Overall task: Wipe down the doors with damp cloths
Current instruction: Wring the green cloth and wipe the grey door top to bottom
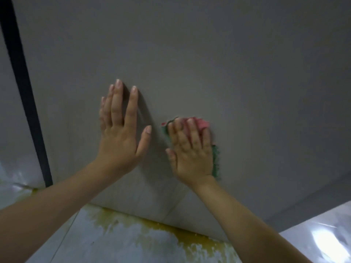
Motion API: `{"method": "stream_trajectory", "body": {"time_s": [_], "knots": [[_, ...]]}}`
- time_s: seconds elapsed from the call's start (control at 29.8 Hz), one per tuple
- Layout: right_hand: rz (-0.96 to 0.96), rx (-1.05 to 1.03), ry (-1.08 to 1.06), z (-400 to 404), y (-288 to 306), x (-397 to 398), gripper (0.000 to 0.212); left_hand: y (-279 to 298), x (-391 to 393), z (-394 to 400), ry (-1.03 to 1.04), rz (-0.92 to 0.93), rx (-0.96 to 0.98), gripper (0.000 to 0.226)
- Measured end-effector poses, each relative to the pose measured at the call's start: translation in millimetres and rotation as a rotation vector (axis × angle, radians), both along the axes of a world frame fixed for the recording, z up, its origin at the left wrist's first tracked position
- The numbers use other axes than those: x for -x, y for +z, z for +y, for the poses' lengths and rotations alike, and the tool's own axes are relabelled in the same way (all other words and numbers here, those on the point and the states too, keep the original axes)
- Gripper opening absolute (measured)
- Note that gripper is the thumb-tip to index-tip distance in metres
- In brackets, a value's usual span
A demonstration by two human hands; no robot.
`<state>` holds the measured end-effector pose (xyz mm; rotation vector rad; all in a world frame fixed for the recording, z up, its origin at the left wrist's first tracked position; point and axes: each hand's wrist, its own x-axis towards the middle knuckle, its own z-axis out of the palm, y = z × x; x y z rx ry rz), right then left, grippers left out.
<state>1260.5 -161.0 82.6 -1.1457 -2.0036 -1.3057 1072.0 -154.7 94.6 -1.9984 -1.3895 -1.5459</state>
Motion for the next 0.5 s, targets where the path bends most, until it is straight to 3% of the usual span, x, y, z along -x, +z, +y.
{"method": "stream_trajectory", "body": {"time_s": [0.13, 0.2, 0.4, 0.5], "knots": [[-0.336, 0.084, -0.022, -22, -42, -29, 0.047, 3, -5, -2, 0.006, -0.007, 0.011, 0.072], [-0.355, 0.073, -0.045, -28, -42, -47, 0.045, 4, -7, -4, 0.005, -0.008, 0.028, 0.072], [0.021, -0.055, -0.086, -25, 12, -61, 0.062, 5, -8, -9, -0.009, 0.017, 0.027, 0.073], [0.178, -0.142, -0.152, -13, 35, -47, 0.053, -1, -10, -6, -0.026, 0.048, 0.001, 0.071]]}}
